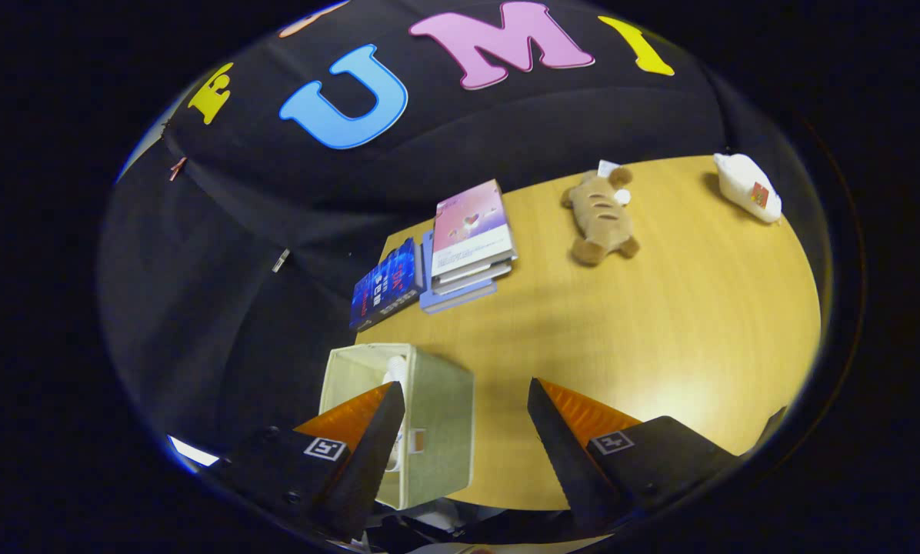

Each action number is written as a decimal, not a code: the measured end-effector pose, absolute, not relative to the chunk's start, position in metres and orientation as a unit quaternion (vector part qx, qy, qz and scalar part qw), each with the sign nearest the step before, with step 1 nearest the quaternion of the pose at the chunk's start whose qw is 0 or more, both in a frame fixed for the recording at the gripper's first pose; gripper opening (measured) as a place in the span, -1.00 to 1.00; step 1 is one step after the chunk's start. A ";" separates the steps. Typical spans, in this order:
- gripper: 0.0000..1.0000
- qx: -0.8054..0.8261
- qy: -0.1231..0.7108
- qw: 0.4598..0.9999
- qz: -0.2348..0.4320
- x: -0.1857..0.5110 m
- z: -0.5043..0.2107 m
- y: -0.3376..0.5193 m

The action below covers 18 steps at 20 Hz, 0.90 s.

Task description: Open the storage box then place both shoes into the box .Put the left shoe in first, then the right shoe, with the right side of both shoes facing outward in a uniform manner.

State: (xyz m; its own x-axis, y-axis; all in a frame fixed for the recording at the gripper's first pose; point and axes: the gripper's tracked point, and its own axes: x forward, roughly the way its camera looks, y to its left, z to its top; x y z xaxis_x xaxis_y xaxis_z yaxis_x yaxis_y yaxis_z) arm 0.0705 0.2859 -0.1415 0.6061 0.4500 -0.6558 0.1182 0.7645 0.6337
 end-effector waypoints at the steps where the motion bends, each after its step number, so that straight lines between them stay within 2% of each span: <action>1: 0.97 0.314 0.418 0.848 0.088 0.072 -0.140 0.266; 4: 0.97 0.271 0.371 0.886 0.055 0.075 -0.134 0.206; 9: 0.98 0.235 0.308 0.922 0.017 0.066 -0.120 0.130; 18: 0.97 0.113 0.174 0.978 -0.038 0.044 -0.072 0.039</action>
